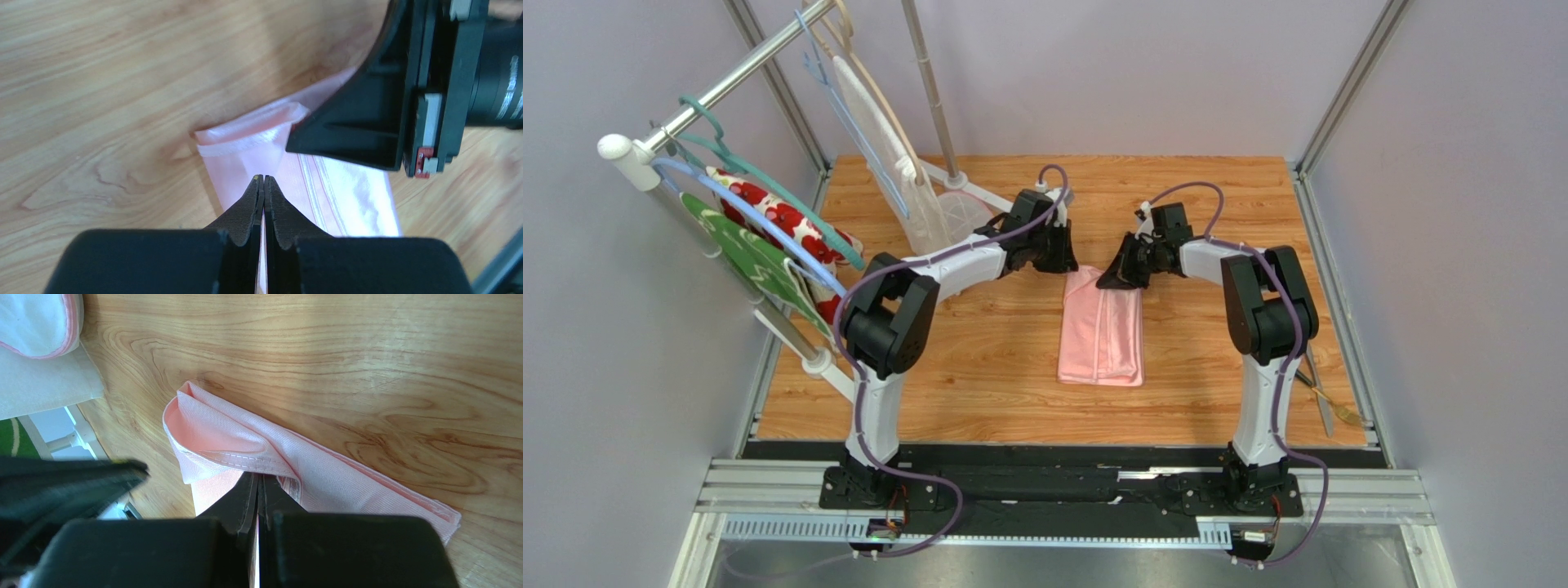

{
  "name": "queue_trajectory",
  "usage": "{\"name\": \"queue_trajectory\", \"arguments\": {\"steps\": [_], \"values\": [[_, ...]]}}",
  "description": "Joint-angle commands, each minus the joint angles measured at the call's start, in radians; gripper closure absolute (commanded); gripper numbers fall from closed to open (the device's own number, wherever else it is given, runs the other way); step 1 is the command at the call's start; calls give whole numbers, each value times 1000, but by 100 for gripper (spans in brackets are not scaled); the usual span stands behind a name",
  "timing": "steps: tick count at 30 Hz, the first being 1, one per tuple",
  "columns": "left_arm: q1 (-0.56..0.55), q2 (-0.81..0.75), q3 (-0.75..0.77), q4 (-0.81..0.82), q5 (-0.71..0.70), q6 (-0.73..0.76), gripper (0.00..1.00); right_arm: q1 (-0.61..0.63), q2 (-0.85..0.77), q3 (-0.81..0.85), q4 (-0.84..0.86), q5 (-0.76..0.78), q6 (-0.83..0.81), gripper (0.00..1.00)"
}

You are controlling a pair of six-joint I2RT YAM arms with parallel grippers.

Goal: Fold the napkin into a case and place the utensils inside
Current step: Smooth out the 2/3-rectangle-folded napkin at the center of the board.

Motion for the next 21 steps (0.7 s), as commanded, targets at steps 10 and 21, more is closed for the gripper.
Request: {"name": "queue_trajectory", "arguments": {"steps": [10,21], "values": [[54,34,-112,307,193,-211,99,-2,30,20,5,7,-36,100],[41,60,-170,293,116,-131,100,0,16,9,3,6,-34,100]]}}
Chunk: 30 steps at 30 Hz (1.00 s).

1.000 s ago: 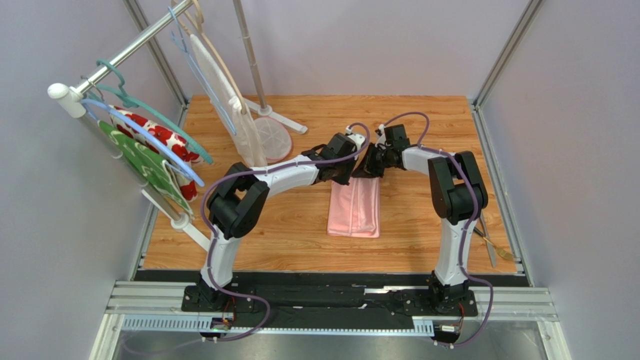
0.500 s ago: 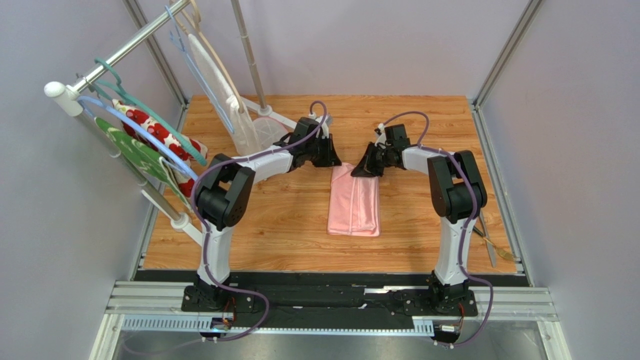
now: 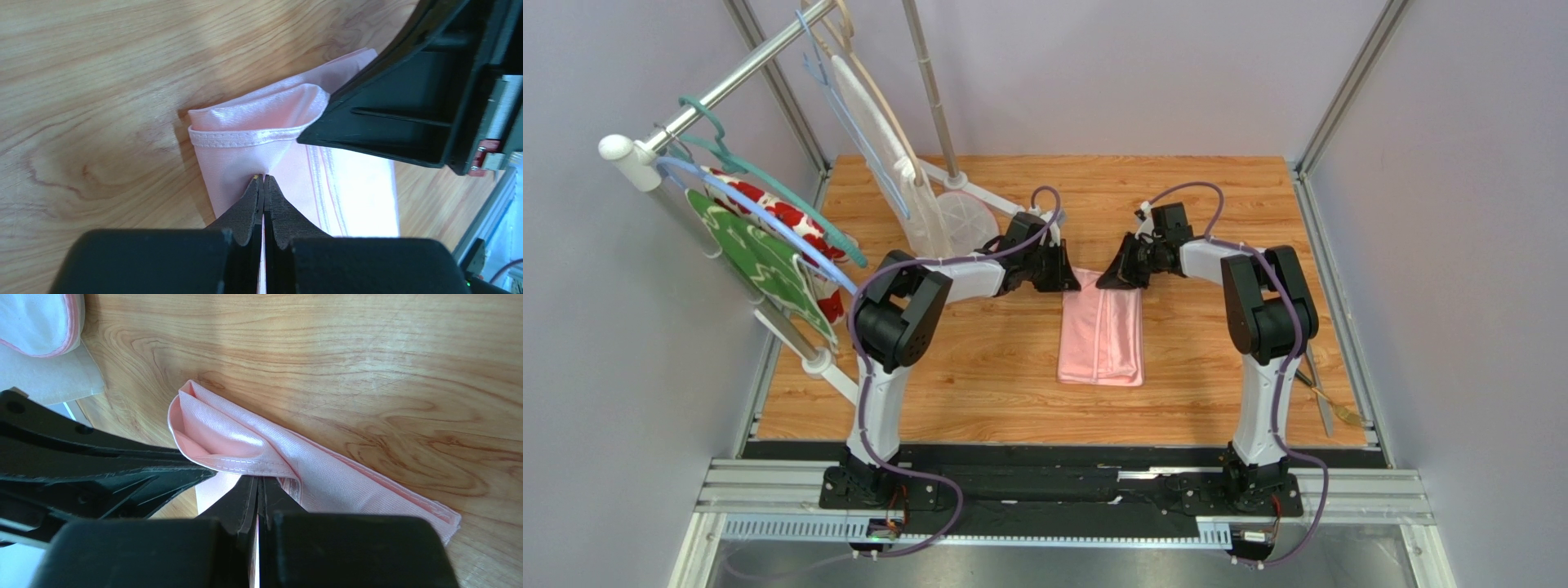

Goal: Fold the napkin into a case and place the utensils inside
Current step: Smooth out the 2/3-rectangle-folded napkin at the center of the board.

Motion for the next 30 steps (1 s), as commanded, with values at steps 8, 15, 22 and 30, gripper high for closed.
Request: {"name": "queue_trajectory", "arguments": {"steps": [8,15,22,30], "values": [[-23,26,47,-112,-27,-9,97,0,-58,29,-34,11,-17,86],[-28,37,78,-116,-16,-14,97,26,-118,43,-5,-47,48,81],[-33,35,101,-133,-30,-17,97,53,-26,55,90,-84,129,91],[-34,46,98,-145,-39,-32,97,16,80,105,82,-48,95,93]]}}
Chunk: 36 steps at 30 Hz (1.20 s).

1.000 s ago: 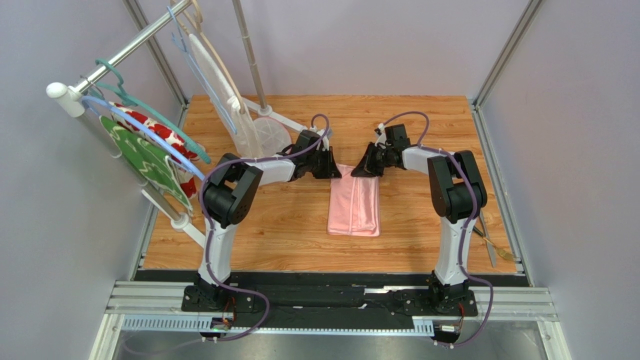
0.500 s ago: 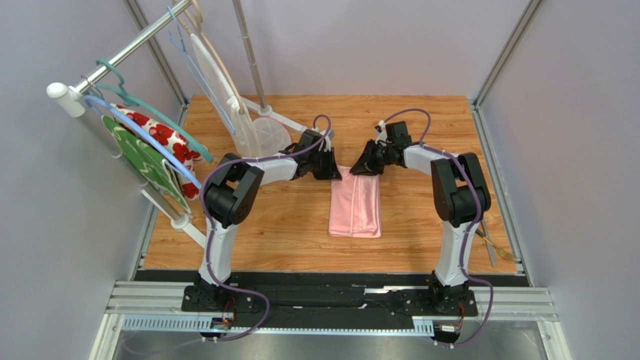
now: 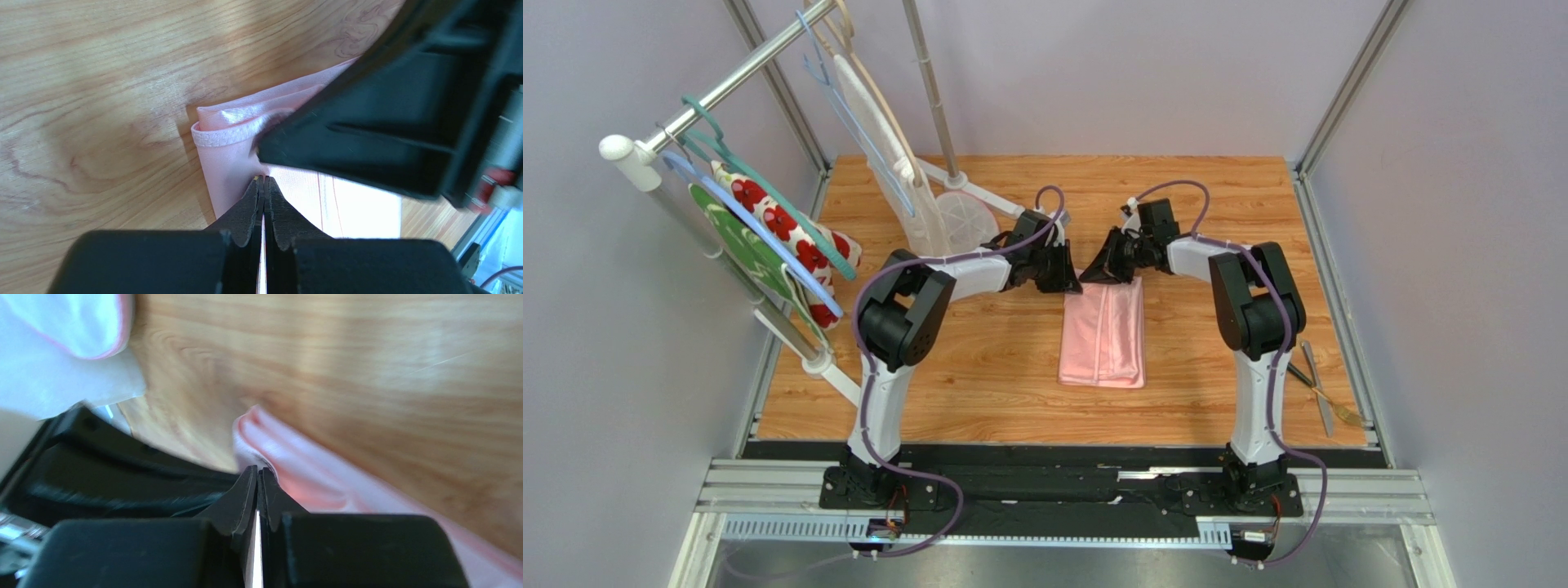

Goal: Fold the napkin into a case and place the utensils inside
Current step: Smooth out the 2/3-rectangle-folded napkin at the center of the board.

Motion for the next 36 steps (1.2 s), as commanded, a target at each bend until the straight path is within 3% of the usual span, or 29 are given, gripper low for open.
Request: {"name": "queue_trajectory", "arguments": {"steps": [1,7,12,15,16,18,19,21,22,24,25,29,32,33,35,36], "values": [[-9,20,30,-24,-10,-9,97,-33,62,51,17,17,-23,93],[-13,26,47,-42,-16,11,97,-61,90,107,-29,-26,-87,91],[-22,5,79,-88,-8,70,94,-73,-15,136,-145,-5,-102,82],[-45,-39,138,-171,-37,133,80,-79,-127,131,-321,108,-141,69],[-66,-53,149,-194,-49,147,65,-79,-157,119,-361,148,-164,53],[-91,-104,156,-236,-89,182,52,-91,-256,55,-435,248,-173,37],[-118,-140,153,-243,-104,187,43,-99,-293,27,-447,271,-179,34],[-155,-179,119,-248,-137,196,36,-131,-352,-71,-474,331,-175,30],[-175,-214,108,-251,-157,199,28,-144,-406,-103,-480,354,-161,29],[-259,-239,76,-266,-251,212,26,-182,-447,-192,-500,397,-147,27],[-293,-251,73,-274,-288,209,17,-197,-477,-223,-510,411,-144,27],[-446,-227,82,-341,-433,157,13,-266,-582,-356,-524,457,-115,25],[-499,-146,165,-461,-537,117,12,-317,-672,-419,-546,533,-115,20],[-526,-121,232,-499,-601,104,12,-338,-700,-432,-550,553,-113,11],[-551,-52,290,-593,-658,66,12,-363,-773,-462,-552,583,-113,11],[-568,-32,332,-607,-683,60,13,-383,-795,-469,-552,589,-104,0]]}}
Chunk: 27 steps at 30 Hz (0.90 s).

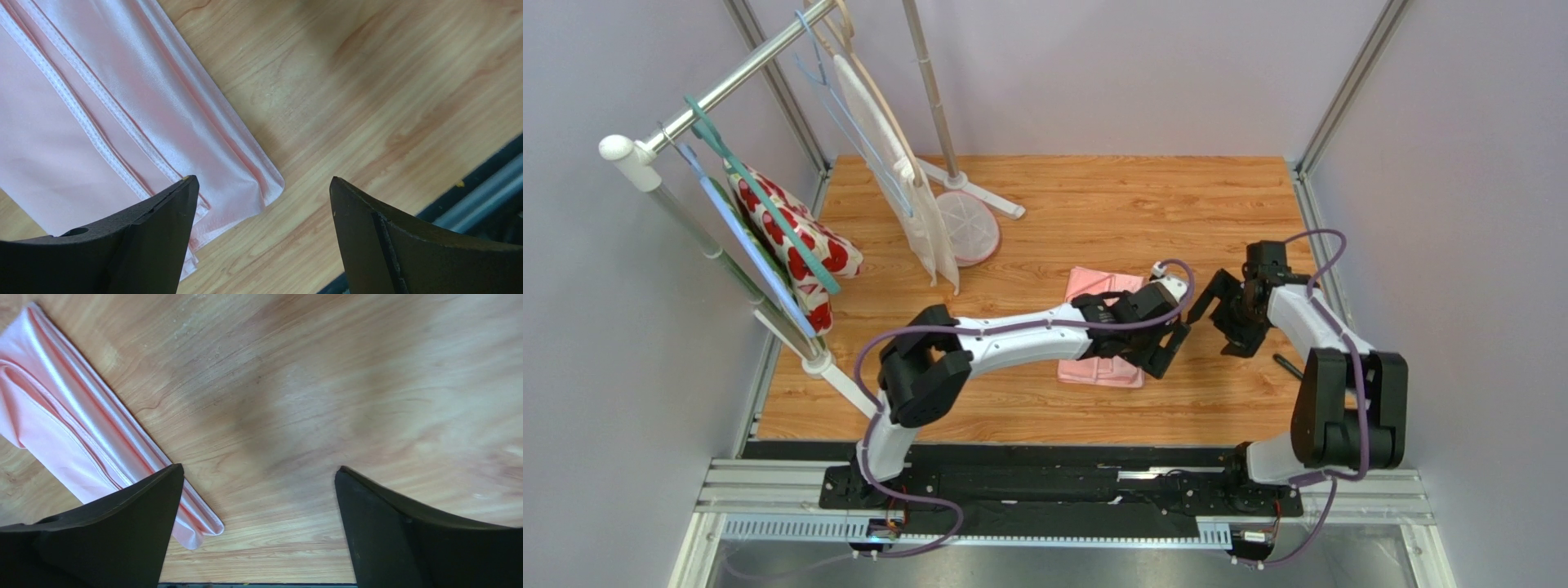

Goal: Fold the napkin into a case and place the utensils inside
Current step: Smooth out the 2/3-rectangle-folded napkin at the center of the board, then pick up the 2/3-rectangle-folded napkin from the center of the board.

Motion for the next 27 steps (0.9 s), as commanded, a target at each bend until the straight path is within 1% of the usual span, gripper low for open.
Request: {"name": "queue_trajectory", "arguments": {"steps": [1,5,6,12,16,22,27], "values": [[-27,112,144,-198,-205,-77,14,-55,-170,-17,-1,105,15,0],[-53,140,172,-216,-260,-91,16,-84,-224,-32,7,42,-9,0],[-53,149,182,-219,-266,-91,18,-89,-232,-34,7,33,-13,0],[-55,210,230,-236,-228,-110,25,-94,-247,-75,59,-27,-20,2],[-58,226,236,-236,-205,-122,25,-94,-233,-84,84,-76,-28,4],[-70,253,262,-259,-191,-131,24,-94,-223,-98,107,-101,-20,5],[-84,282,268,-276,-211,-151,30,-94,-207,-101,113,-110,-19,6]]}}
